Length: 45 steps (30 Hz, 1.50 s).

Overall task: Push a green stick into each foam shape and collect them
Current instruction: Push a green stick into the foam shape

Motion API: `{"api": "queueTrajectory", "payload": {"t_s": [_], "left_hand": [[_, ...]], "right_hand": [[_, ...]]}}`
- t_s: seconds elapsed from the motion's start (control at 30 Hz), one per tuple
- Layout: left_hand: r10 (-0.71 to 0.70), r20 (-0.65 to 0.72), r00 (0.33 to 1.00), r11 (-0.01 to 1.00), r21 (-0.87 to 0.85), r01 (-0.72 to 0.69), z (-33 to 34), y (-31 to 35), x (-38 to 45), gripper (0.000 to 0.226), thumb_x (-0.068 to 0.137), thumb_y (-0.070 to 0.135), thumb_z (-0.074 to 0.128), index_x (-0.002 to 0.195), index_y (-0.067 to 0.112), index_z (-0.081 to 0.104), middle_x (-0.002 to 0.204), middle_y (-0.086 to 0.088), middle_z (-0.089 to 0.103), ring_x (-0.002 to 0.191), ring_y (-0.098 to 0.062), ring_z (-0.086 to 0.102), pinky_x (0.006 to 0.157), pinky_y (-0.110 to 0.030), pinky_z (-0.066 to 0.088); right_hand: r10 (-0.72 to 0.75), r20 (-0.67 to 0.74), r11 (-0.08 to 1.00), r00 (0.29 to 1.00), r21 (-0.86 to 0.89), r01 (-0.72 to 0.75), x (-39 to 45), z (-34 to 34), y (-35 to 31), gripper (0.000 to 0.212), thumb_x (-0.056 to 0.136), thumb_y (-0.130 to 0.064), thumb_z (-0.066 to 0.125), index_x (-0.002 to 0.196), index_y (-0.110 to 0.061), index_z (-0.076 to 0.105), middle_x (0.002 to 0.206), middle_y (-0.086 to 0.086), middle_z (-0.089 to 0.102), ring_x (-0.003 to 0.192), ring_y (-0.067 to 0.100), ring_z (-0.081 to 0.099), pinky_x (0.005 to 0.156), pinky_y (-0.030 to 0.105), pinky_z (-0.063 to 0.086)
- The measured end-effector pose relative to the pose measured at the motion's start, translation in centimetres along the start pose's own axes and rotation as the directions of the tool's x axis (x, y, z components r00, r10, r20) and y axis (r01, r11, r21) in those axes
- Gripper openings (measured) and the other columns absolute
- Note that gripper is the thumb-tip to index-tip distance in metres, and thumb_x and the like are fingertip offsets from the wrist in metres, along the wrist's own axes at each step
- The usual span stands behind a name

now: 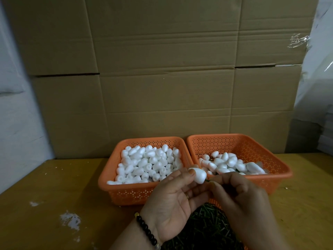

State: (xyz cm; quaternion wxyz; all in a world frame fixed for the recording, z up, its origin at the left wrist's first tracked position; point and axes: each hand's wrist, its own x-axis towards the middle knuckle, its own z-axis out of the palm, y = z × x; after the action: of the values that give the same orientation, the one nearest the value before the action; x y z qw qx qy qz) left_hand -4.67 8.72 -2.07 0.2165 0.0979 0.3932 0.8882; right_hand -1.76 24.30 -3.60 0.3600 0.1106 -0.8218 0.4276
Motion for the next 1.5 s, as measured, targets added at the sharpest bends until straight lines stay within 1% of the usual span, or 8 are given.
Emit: {"api": "queueTrajectory", "payload": {"t_s": [0.3,0.47,0.57,0.67,0.93,1.13,1.4,1.5], "left_hand": [[0.048,0.036,0.998,0.989,0.138,-0.053,-0.2,0.0,0.1,0.038,0.076,0.001,0.062,0.114,0.004,0.066,0.111,-0.017,0.069,0.092,-0.027,0.069,0.076,-0.04,0.058],[0.071,0.005,0.997,0.99,0.12,-0.071,-0.2,-0.2,0.2,0.034,0.076,0.004,0.065,0.11,0.001,0.065,0.106,-0.019,0.07,0.089,-0.028,0.069,0.071,-0.037,0.057],[0.091,-0.012,0.996,0.988,0.125,-0.089,0.0,-0.3,0.2,0.022,0.072,0.006,0.068,0.093,0.005,0.073,0.098,-0.017,0.071,0.081,-0.025,0.068,0.069,-0.038,0.057],[0.098,-0.024,0.995,0.984,0.153,-0.093,0.0,-0.4,0.2,0.017,0.069,0.01,0.073,0.085,0.011,0.077,0.095,-0.015,0.071,0.081,-0.024,0.068,0.071,-0.038,0.057],[0.074,0.018,0.997,0.982,0.175,-0.076,-0.3,-0.2,0.1,0.05,0.066,0.012,0.077,0.115,0.014,0.065,0.106,-0.01,0.069,0.089,-0.023,0.065,0.072,-0.038,0.055],[0.106,-0.016,0.994,0.973,0.209,-0.101,-0.1,-0.4,0.0,0.033,0.073,0.009,0.068,0.105,0.015,0.071,0.103,-0.007,0.072,0.082,-0.017,0.067,0.067,-0.032,0.055],[0.13,-0.045,0.99,0.955,0.274,-0.113,-0.3,-0.7,0.1,0.025,0.067,0.017,0.077,0.093,0.02,0.075,0.095,-0.003,0.073,0.075,-0.011,0.067,0.064,-0.03,0.054],[0.137,-0.088,0.987,0.943,0.317,-0.103,-0.4,-0.7,0.1,0.049,0.061,0.032,0.085,0.105,0.018,0.069,0.1,-0.003,0.073,0.079,-0.011,0.065,0.065,-0.028,0.054]], "right_hand": [[0.148,0.118,0.968,0.982,0.185,-0.168,0.0,0.0,0.1,0.022,0.082,-0.017,0.07,0.084,-0.039,0.069,0.074,-0.011,0.073,0.067,0.007,0.069,0.063,0.031,0.058],[0.168,0.145,0.958,0.975,0.208,-0.196,0.0,-0.1,0.0,0.011,0.081,-0.022,0.07,0.085,-0.032,0.07,0.077,-0.01,0.073,0.07,0.007,0.07,0.064,0.028,0.058],[0.156,0.124,0.971,0.98,0.162,-0.175,-0.1,0.0,0.1,0.02,0.076,-0.017,0.077,0.086,-0.032,0.067,0.076,-0.013,0.072,0.064,0.003,0.067,0.058,0.015,0.053],[0.133,0.119,0.984,0.984,0.106,-0.146,-0.1,0.1,-0.1,0.024,0.077,-0.011,0.076,0.083,-0.032,0.066,0.075,-0.016,0.071,0.061,-0.001,0.065,0.056,0.013,0.05],[0.124,0.115,0.98,0.986,0.144,-0.14,0.1,-0.1,0.0,0.021,0.082,-0.007,0.07,0.079,-0.028,0.067,0.072,-0.017,0.072,0.064,-0.003,0.067,0.057,0.011,0.05],[0.15,0.146,0.97,0.978,0.168,-0.174,0.0,0.1,0.3,0.013,0.083,-0.015,0.069,0.082,-0.028,0.068,0.075,-0.009,0.073,0.066,0.006,0.069,0.06,0.031,0.055],[0.135,0.152,0.979,0.979,0.132,-0.155,0.0,0.0,0.4,0.014,0.082,-0.014,0.07,0.081,-0.027,0.067,0.077,-0.014,0.072,0.067,0.003,0.068,0.06,0.021,0.055],[0.144,0.131,0.983,0.981,0.092,-0.157,0.4,-0.2,0.8,0.013,0.083,-0.017,0.07,0.08,-0.028,0.066,0.077,-0.013,0.071,0.065,0.004,0.067,0.058,0.021,0.053]]}}
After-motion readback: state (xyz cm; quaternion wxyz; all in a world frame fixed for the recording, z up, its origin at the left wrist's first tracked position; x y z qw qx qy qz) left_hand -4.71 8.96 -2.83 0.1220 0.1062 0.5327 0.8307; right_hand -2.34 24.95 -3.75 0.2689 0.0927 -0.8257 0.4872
